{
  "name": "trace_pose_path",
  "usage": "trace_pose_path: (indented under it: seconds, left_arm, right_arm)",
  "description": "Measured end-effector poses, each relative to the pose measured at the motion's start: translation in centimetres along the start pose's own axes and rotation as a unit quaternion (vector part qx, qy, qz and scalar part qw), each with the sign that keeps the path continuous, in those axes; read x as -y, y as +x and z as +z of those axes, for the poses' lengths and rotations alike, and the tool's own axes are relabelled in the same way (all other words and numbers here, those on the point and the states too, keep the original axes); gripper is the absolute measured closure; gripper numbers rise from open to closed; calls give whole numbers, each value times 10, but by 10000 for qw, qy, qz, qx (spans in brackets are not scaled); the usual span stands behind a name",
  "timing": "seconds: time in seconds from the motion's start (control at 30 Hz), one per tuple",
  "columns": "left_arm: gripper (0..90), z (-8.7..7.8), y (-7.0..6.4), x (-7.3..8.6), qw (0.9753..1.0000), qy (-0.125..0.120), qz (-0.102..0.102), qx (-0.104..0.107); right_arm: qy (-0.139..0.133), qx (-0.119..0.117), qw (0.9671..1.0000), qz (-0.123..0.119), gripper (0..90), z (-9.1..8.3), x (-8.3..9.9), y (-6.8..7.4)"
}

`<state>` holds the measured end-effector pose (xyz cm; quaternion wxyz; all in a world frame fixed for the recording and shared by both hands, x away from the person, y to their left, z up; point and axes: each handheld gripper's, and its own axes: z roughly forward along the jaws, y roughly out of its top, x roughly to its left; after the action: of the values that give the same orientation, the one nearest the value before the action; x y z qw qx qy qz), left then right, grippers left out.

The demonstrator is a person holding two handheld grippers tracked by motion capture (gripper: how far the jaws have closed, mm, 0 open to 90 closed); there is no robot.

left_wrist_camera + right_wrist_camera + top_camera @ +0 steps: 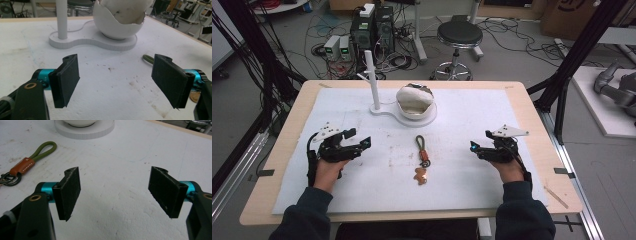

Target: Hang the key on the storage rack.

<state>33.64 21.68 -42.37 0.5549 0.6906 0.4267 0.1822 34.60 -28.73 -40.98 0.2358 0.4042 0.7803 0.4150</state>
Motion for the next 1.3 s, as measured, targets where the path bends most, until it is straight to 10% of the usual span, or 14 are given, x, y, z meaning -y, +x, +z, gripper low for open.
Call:
trace_pose_path:
  seconds: [0.4, 0.6, 0.97, 1.2, 1.3]
  left_arm:
    - [327, 40, -50, -5, 9979, 438, 20, 479]
    - [322, 78, -82, 0, 9907, 1039, 212, 850]
    - [328, 127, -112, 9, 9837, 1754, -63, 395]
    - [375, 140, -140, 10, 9748, 2082, 796, -133]
    - [573, 138, -142, 9, 9688, 2154, 1225, -35]
  right_arm:
    - [-93, 154, 9998, -3, 265, -9, 4, -6]
    - [-151, 191, 9997, 24, 265, -11, 3, -9]
    - [-130, 164, 9998, 25, 266, -9, 5, -10]
    - [-103, 143, 9998, -13, 268, -9, 5, -10]
    - [-175, 91, 9998, -16, 268, -11, 5, -10]
